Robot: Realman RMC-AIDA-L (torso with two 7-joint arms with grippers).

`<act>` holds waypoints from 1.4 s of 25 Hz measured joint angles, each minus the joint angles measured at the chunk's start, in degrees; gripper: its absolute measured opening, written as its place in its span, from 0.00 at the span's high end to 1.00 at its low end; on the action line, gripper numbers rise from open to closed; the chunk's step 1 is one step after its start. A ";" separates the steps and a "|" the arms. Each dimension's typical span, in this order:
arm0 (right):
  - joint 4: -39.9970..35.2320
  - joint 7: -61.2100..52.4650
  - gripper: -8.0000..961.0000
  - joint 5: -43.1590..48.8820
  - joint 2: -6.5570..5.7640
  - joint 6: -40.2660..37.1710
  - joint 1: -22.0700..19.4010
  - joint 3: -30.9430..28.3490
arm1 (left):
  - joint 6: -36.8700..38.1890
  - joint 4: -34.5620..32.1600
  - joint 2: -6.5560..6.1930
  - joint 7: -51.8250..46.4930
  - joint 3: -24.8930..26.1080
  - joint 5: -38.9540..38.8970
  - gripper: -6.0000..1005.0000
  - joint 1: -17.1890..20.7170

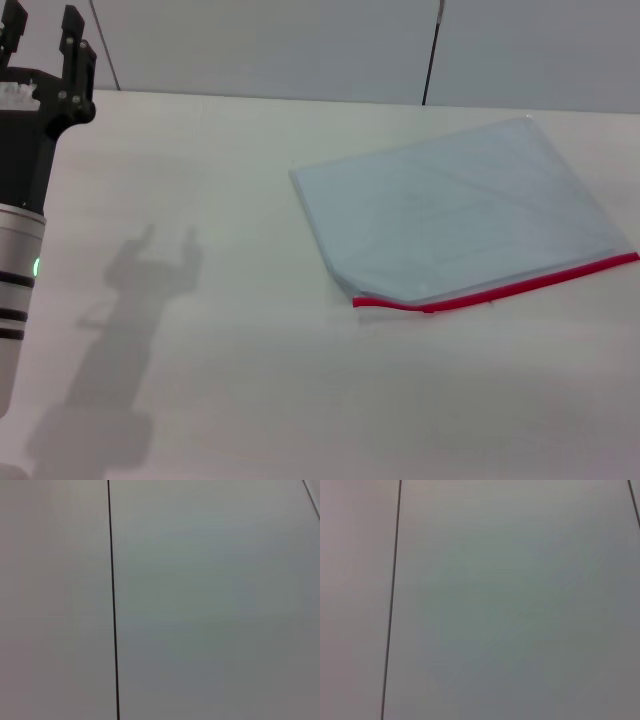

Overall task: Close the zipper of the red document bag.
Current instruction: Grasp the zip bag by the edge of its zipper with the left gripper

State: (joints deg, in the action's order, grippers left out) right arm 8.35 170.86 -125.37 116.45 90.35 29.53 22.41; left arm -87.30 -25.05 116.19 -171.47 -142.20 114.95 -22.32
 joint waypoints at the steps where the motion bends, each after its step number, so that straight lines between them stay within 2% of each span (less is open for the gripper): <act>1: 0.00 0.00 0.08 0.00 0.00 0.00 0.00 0.00 | 0.02 0.00 0.00 0.00 0.00 0.00 0.49 0.00; 12: 0.00 0.00 0.09 0.12 0.00 0.01 0.01 0.00 | 1.40 -0.39 -0.09 -0.01 -0.31 0.06 0.49 0.00; 14: -0.02 0.00 0.09 0.13 0.00 0.01 -0.19 0.00 | 4.41 -1.90 -0.55 0.00 -1.96 0.19 0.49 -0.25; 16: -0.09 0.00 0.09 0.16 0.00 0.00 -0.28 0.03 | 9.04 -4.43 -2.10 0.01 -6.07 0.24 0.49 -1.92; 17: -0.13 0.00 0.09 0.18 0.00 0.00 -0.28 0.07 | 9.04 -4.43 -2.10 0.01 -6.07 0.24 0.48 -1.92; 19: -0.17 0.00 0.09 0.21 0.00 -0.01 -0.21 0.18 | 11.08 -5.76 -3.91 0.06 -10.72 0.35 0.48 -3.81; 20: -0.17 0.00 0.09 0.23 0.00 -0.02 -0.20 0.23 | 12.01 -6.93 -5.28 0.07 -14.36 0.41 0.48 -5.16; 22: -0.18 0.00 0.09 0.22 0.00 -0.01 -0.20 0.23 | 14.41 -10.94 -8.55 0.09 -19.55 0.51 0.48 -7.19; 23: -0.18 0.00 0.09 0.22 0.00 -0.01 -0.20 0.21 | 18.22 -16.60 -11.91 0.10 -21.25 1.11 0.48 -8.07; 24: -0.18 0.00 0.09 0.22 0.00 0.00 -0.20 0.19 | 20.85 -19.86 -13.76 0.14 -21.54 1.73 0.48 -8.31; 25: -0.18 0.00 0.09 0.22 0.00 0.01 -0.20 0.17 | 20.85 -19.86 -13.76 0.14 -21.54 1.73 0.48 -8.31; 26: -0.18 0.00 0.09 0.22 0.00 0.01 -0.22 0.15 | 23.00 -22.34 -15.25 0.20 -21.51 2.33 0.48 -8.44; 27: -0.18 0.00 0.09 0.21 0.00 0.01 -0.25 0.12 | 27.12 -27.15 -17.94 0.42 -21.43 3.67 0.48 -8.77; 28: -0.18 0.00 0.09 0.21 -0.01 0.01 -0.28 0.10 | 27.12 -27.15 -17.94 0.42 -21.43 3.67 0.48 -8.77; 32: -0.19 0.00 0.09 0.19 -0.08 0.01 -0.32 0.14 | 35.49 -35.43 -22.56 0.72 -19.99 5.89 0.48 -9.00; 33: -0.22 0.00 0.09 0.19 -0.08 0.01 -0.32 0.15 | 38.07 -37.11 -23.34 0.82 -19.40 6.50 0.48 -9.11; 34: -0.24 0.00 0.09 0.20 -0.09 0.01 -0.33 0.18 | 42.88 -40.23 -24.69 1.08 -17.97 7.54 0.48 -9.34; 35: -0.26 0.00 0.09 0.20 -0.09 0.01 -0.34 0.18 | 47.18 -42.24 -25.50 1.46 -16.79 8.16 0.48 -9.51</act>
State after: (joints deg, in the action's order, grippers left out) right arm 8.08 170.86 -125.17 116.37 90.36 29.19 22.59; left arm -40.12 -67.29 90.68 -170.01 -159.00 123.11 -31.83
